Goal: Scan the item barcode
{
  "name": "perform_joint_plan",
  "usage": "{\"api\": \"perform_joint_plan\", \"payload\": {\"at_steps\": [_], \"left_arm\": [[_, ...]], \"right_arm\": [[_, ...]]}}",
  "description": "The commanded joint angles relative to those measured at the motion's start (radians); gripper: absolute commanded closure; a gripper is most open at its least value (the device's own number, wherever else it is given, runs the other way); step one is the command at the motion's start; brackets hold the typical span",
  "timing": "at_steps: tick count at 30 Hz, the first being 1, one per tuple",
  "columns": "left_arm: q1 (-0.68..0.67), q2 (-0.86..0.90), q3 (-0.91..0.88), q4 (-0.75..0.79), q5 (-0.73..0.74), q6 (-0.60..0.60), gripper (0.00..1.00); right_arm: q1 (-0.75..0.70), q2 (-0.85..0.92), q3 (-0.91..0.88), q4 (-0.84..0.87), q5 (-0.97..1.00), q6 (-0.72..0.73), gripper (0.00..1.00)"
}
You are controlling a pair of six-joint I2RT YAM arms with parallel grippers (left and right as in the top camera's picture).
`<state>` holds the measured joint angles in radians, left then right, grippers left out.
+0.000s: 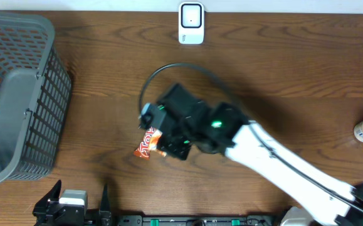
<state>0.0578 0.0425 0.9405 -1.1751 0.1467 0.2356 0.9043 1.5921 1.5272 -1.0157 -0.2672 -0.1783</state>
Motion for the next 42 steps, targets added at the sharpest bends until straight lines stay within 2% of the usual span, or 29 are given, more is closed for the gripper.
{"api": "perform_joint_plan", "payload": {"at_steps": [1, 9, 15, 18, 21, 25, 30, 33, 36, 38, 42], "left_arm": [[-0.002, -0.002, 0.006, 0.000, -0.010, 0.002, 0.03], [-0.002, -0.002, 0.006, 0.000, -0.010, 0.002, 0.03], [-0.002, -0.002, 0.006, 0.000, -0.010, 0.002, 0.04], [-0.002, -0.002, 0.006, 0.000, -0.010, 0.002, 0.04], [-0.002, -0.002, 0.006, 0.000, -0.010, 0.002, 0.04], [-0.002, -0.002, 0.006, 0.000, -0.010, 0.002, 0.04], [-0.002, -0.002, 0.006, 0.000, -0.010, 0.002, 0.04], [-0.002, -0.002, 0.006, 0.000, -0.010, 0.002, 0.04], [-0.002, -0.002, 0.006, 0.000, -0.010, 0.002, 0.04], [-0.002, -0.002, 0.006, 0.000, -0.010, 0.002, 0.04], [-0.002, -0.002, 0.006, 0.000, -0.010, 0.002, 0.03]], "right_arm": [[-0.077, -0.081, 0.016, -0.015, -0.069, -0.072, 0.61], [-0.249, -0.235, 0.016, -0.008, -0.261, -0.143, 0.59], [-0.295, -0.361, 0.016, 0.025, -0.273, -0.181, 0.60], [-0.295, -0.393, 0.014, 0.026, -0.274, -0.241, 0.60], [-0.295, -0.397, 0.014, 0.037, -0.323, -0.338, 0.66], [-0.320, -0.384, 0.014, 0.045, -0.480, -0.540, 0.67], [-0.412, -0.356, 0.014, 0.088, -0.671, -0.631, 0.66], [-0.474, -0.327, 0.014, 0.083, -0.777, -0.658, 0.61], [-0.517, -0.292, 0.014, 0.080, -0.841, -0.658, 0.42], [-0.531, -0.270, 0.014, 0.080, -0.867, -0.657, 0.34], [-0.534, -0.240, 0.014, 0.077, -0.872, -0.657, 0.32]]}}
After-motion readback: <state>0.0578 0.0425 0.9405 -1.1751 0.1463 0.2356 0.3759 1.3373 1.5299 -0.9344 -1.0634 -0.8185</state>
